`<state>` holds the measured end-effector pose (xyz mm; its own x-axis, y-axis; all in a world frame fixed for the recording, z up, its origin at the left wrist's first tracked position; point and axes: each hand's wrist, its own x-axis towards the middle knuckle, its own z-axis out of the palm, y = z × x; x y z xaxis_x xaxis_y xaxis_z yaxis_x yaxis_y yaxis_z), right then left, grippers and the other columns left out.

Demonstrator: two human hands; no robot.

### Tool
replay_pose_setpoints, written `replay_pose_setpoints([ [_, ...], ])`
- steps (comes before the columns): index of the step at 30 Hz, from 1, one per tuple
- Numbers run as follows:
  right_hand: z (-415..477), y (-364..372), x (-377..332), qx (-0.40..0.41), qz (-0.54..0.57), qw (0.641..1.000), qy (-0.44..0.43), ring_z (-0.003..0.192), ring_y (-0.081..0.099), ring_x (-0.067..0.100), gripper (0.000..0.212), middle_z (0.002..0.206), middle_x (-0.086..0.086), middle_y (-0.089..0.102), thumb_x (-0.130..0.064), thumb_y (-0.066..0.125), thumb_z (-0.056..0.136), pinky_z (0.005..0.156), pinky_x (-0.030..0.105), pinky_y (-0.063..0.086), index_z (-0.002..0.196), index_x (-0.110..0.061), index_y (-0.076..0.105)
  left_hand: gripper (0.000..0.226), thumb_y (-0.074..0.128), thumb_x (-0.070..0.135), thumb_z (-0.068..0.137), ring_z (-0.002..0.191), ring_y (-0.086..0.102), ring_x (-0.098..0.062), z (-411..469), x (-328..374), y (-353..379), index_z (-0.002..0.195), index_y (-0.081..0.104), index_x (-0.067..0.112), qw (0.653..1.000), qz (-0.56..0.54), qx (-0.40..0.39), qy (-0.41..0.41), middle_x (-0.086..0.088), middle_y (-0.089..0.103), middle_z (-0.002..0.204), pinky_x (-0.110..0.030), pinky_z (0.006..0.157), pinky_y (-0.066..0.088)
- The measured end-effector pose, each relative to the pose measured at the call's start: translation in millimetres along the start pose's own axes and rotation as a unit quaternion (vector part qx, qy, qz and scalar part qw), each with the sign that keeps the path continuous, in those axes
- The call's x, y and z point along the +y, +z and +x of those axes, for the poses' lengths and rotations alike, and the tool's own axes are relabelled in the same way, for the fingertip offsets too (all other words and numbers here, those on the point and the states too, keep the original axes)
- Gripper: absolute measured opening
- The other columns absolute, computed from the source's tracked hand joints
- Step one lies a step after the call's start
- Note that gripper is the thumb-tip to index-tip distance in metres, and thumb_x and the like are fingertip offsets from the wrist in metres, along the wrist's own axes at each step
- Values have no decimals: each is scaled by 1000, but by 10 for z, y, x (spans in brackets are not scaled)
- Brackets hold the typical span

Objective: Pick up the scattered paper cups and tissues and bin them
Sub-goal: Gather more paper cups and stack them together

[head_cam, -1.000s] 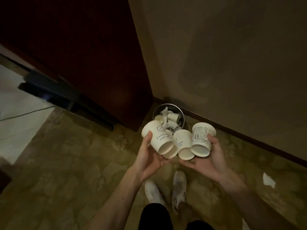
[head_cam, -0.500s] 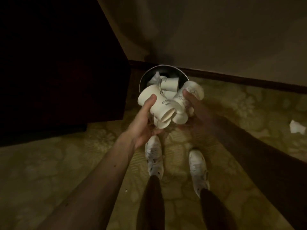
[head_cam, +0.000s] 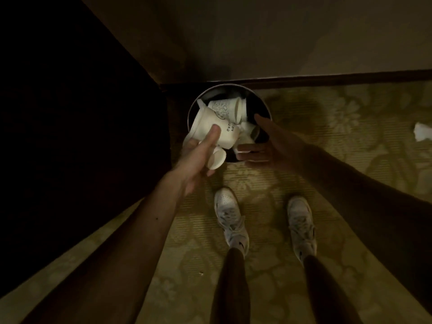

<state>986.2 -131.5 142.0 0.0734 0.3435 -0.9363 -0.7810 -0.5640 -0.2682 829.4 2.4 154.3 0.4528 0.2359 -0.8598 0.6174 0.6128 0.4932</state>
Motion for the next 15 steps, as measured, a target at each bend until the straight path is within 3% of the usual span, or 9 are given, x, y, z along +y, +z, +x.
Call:
replay_pose_setpoints([
  [2, -14, -106, -4, 16, 5, 1000, -14, 95, 73, 26, 41, 103, 10, 76, -60, 55, 89, 78, 39, 57, 114, -27, 54, 38, 70, 64, 80, 90, 63, -18, 143, 104, 44, 105, 63, 36, 1000, 15, 0, -7, 0, 72, 105, -32, 62, 45],
  [3, -27, -166, -2, 21, 5, 999, -25, 95, 73, 24, 40, 103, 8, 76, -59, 55, 89, 77, 38, 57, 115, -28, 55, 40, 73, 63, 77, 101, 63, -19, 217, 147, 70, 106, 61, 39, 1000, 26, 9, -15, 2, 70, 114, -34, 72, 50],
  [5, -77, -263, 5, 22, 11, 999, -41, 99, 72, 23, 45, 105, 6, 76, -56, 60, 84, 81, 38, 57, 118, -26, 58, 57, 77, 63, 72, 118, 56, -22, 344, 230, 126, 121, 56, 41, 998, 50, 37, -30, 3, 58, 133, -45, 96, 50],
  [7, -129, -330, 28, 21, 17, 998, -48, 102, 71, 24, 46, 107, 4, 75, -49, 65, 79, 86, 38, 55, 116, -22, 63, 77, 76, 65, 71, 124, 51, -23, 427, 292, 165, 139, 49, 41, 995, 86, 48, -35, 3, 49, 143, -51, 103, 46],
  [8, -152, -345, 39, 24, 17, 998, -53, 101, 71, 23, 38, 107, 4, 75, -44, 64, 84, 87, 37, 54, 114, -20, 64, 76, 74, 67, 72, 123, 52, -23, 446, 314, 178, 140, 49, 44, 993, 103, 47, -38, 2, 49, 144, -51, 101, 48],
  [11, -221, -362, 56, 38, 29, 997, -60, 96, 70, 22, 22, 103, 3, 72, -32, 55, 95, 89, 37, 51, 109, -18, 64, 36, 58, 70, 82, 113, 59, -26, 437, 381, 162, 114, 62, 55, 986, 152, 45, -56, -2, 54, 136, -43, 80, 58],
  [15, -388, -383, 31, 46, 29, 995, -80, 95, 70, 21, 20, 105, 2, 72, -31, 56, 96, 76, 32, 54, 110, -20, 65, 47, 47, 68, 92, 113, 61, -29, 356, 458, 134, 133, 53, 47, 980, 183, 38, -67, -1, 52, 140, -36, 66, 62],
])
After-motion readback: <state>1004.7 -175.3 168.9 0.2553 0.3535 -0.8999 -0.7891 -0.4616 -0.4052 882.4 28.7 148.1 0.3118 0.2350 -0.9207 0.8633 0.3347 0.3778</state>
